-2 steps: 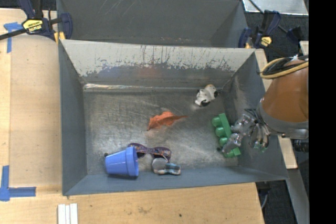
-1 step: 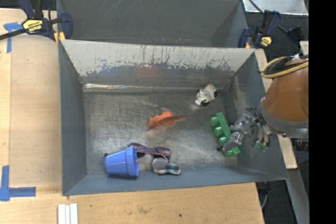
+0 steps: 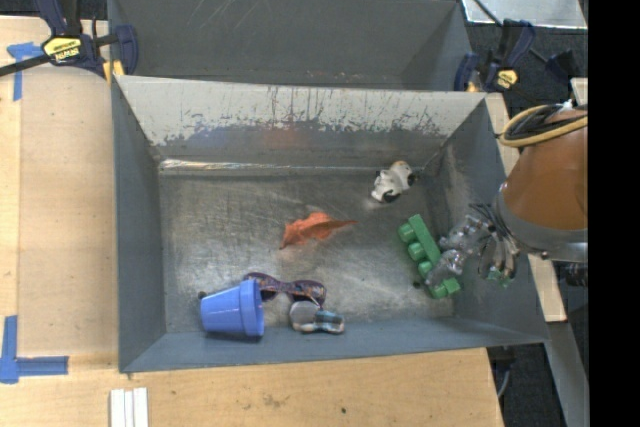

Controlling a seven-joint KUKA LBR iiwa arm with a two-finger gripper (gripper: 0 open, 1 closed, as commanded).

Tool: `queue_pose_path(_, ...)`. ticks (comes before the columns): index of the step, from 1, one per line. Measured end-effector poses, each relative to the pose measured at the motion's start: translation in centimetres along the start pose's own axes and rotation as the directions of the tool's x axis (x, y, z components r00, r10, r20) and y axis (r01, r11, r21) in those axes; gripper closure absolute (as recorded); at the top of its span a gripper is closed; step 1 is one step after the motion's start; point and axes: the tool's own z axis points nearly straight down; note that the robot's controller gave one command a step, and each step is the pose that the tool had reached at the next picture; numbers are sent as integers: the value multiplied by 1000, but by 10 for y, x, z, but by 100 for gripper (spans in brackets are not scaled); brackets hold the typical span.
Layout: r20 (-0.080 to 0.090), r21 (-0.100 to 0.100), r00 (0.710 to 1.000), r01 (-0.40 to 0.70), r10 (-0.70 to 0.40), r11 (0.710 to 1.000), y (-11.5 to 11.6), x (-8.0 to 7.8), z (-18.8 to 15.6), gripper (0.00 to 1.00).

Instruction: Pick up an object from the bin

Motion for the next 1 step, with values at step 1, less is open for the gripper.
queue_pose_path(1,-10,2,1000,0,0,1000,-1,2,-10,100)
